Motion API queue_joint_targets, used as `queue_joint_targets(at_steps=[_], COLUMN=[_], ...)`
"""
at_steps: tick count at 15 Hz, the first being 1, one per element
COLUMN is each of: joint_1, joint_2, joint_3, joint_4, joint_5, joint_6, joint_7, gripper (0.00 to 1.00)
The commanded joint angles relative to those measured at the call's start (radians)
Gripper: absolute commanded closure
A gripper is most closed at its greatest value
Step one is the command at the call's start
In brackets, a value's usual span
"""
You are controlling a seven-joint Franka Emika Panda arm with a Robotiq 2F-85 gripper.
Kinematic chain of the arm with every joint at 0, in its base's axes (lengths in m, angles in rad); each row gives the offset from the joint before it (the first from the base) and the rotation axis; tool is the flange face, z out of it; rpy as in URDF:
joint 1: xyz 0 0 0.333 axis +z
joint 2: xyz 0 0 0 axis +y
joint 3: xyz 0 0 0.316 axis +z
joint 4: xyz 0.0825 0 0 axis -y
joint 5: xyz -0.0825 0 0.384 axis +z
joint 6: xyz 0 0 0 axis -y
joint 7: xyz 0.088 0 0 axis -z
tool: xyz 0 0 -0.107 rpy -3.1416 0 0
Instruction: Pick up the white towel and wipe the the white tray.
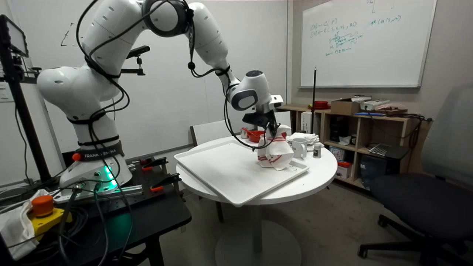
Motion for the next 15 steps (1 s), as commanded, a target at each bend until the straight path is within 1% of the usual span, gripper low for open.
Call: queue_joint_targets(at_steps=[1, 2, 3, 5, 7, 9, 10, 12, 15], joint_1=[-0.181, -0.244, -0.305, -0.433, -0.522, -0.549, -0.539, -0.502, -0.392], joint_2=[-0.176, -0.201, -0.231, -0.273, -0.297, -0.311, -0.324, -0.331, -0.335], joint_3=[0.196, 0.267, 0.343, 0.504, 0.636, 0.717, 0.741, 0.769, 0.757], joint_4=[-0.241, -0.284, -0.329, -0.417, -0.482, -0.531, -0.552, -0.576, -0.584], joint_5=[0.047, 0.039, 0.07, 0.061, 0.038, 0.021, 0.019, 0.011, 0.009], joint_6=[0.123, 0.156, 0.187, 0.246, 0.288, 0.318, 0.325, 0.327, 0.312], joint_7=[0.004, 0.014, -0.009, -0.002, 0.01, 0.008, 0.006, -0.007, -0.022], gripper=[0.98, 0.98, 0.98, 0.98, 0.98, 0.98, 0.98, 0.98, 0.98])
